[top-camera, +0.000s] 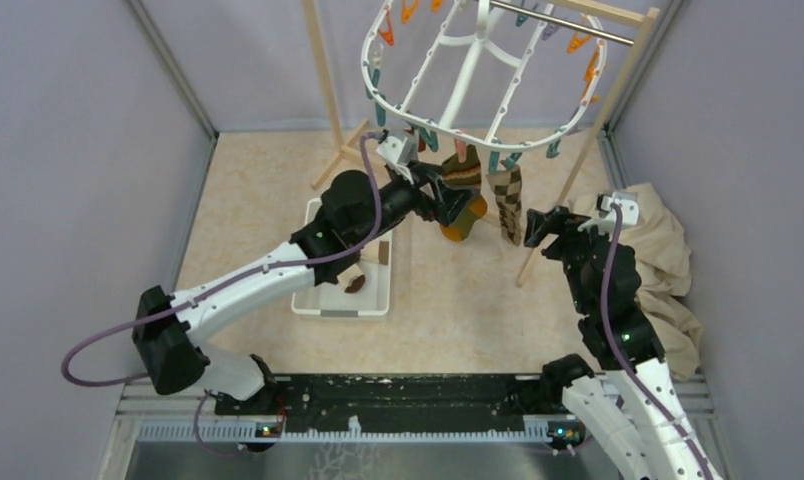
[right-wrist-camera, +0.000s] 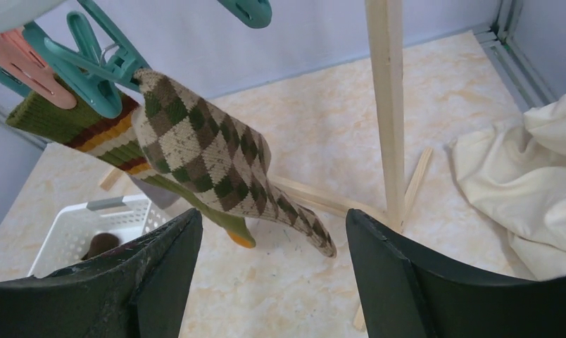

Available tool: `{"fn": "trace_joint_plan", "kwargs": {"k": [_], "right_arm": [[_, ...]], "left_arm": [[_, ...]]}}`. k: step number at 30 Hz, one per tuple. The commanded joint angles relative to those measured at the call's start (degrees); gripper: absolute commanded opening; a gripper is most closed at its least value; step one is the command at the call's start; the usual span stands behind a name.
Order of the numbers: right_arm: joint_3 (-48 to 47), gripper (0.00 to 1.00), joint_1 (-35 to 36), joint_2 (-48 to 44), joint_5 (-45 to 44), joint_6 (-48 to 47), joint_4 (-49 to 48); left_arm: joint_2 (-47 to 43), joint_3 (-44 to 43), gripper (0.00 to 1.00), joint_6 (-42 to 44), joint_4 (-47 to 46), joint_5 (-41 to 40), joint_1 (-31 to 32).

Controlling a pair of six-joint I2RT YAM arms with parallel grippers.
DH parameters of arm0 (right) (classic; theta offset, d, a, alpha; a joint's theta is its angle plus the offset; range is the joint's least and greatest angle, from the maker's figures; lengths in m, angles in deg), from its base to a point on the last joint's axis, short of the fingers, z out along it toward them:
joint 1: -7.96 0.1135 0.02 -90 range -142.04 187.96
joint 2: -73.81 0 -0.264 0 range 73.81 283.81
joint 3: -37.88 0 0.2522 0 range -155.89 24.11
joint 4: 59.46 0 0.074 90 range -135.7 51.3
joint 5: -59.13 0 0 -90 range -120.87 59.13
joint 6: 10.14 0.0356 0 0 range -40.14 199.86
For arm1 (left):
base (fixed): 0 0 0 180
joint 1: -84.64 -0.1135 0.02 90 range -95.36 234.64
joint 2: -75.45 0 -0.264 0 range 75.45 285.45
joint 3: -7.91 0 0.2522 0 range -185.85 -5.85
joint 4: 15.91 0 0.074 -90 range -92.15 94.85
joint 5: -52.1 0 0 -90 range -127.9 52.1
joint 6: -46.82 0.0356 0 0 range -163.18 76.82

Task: Clip the socks to the hanger
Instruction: Rotate the hanger at the hanger.

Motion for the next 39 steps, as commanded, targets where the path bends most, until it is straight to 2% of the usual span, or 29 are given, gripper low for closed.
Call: {"fn": "trace_joint_plan", "kwargs": {"k": [1,3,6,14,18,25,33,39], "right_arm": [[-4.67,0.75,0.36,0.41,-3.19,-2.18,-4.20],[-5.74,0.75,0.30,1.18,-3.28,-2.23,-5.42],[-7.26,0.75,0.29,2.78,-1.65,-2.23,-5.76],[-8.26,0.73,0.30,5.17,-2.08,-2.79,-8.28],[-11.04,0.71,0.29,9.08,-2.94,-2.20,-11.58],[-20.87,0.70,0.20,21.99,-1.09,-1.74,-13.82],[-21.67,0.67,0.12,26.87,-1.55,-0.15,-19.74],[-26.17,0.65,-1.38,32.84,-2.98,-0.39,-21.56]], "left_arm": [[7.34,-9.42,0.97,8.80,-2.93,-5.10,-0.15],[11.61,-14.60,0.99,11.42,-0.86,-7.55,-0.87],[15.69,-19.06,0.99,11.80,0.24,-7.03,-2.95],[18.54,-21.37,0.99,10.78,2.33,-9.44,-8.52],[17.83,-20.91,0.99,9.81,2.86,-8.80,-11.24],[15.06,-21.64,0.99,12.90,4.86,-11.89,-14.01],[8.26,-18.05,0.99,14.69,8.52,-17.96,-17.82],[7.32,-17.48,0.99,15.09,9.12,-17.65,-18.48]]}}
